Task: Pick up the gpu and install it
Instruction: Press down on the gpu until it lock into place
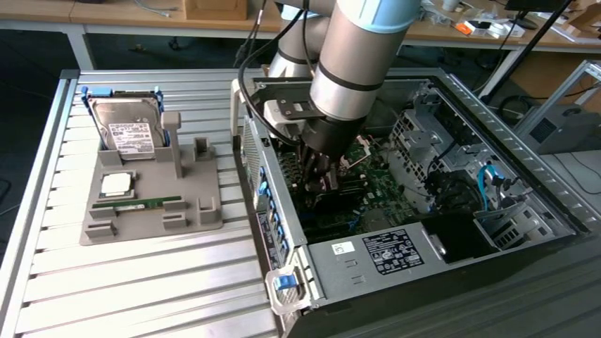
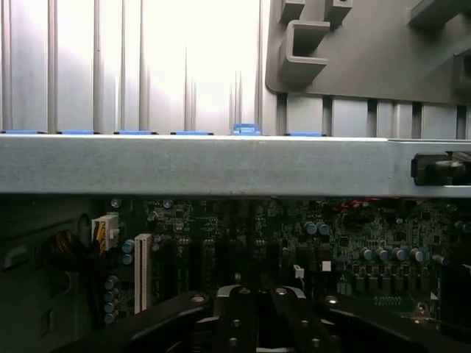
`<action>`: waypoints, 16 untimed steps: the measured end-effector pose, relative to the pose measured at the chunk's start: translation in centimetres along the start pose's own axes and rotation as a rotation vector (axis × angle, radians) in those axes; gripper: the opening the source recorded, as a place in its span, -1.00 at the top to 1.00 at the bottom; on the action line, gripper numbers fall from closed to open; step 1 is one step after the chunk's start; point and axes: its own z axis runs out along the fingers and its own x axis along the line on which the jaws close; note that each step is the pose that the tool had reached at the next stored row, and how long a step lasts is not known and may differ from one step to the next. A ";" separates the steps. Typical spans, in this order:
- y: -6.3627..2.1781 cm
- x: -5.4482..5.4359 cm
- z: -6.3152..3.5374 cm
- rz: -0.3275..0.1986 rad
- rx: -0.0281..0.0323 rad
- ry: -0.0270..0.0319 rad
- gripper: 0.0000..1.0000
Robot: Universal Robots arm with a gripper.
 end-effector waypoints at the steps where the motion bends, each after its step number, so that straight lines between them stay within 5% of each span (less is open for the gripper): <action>1: 0.03 0.0 -0.46 0.000 -0.0005 0.0008 0.79; 6: -0.55 0.1 -1.40 0.000 -0.0036 0.0010 0.79; 16: -5.33 0.2 -1.60 -0.001 -0.0408 0.0004 0.79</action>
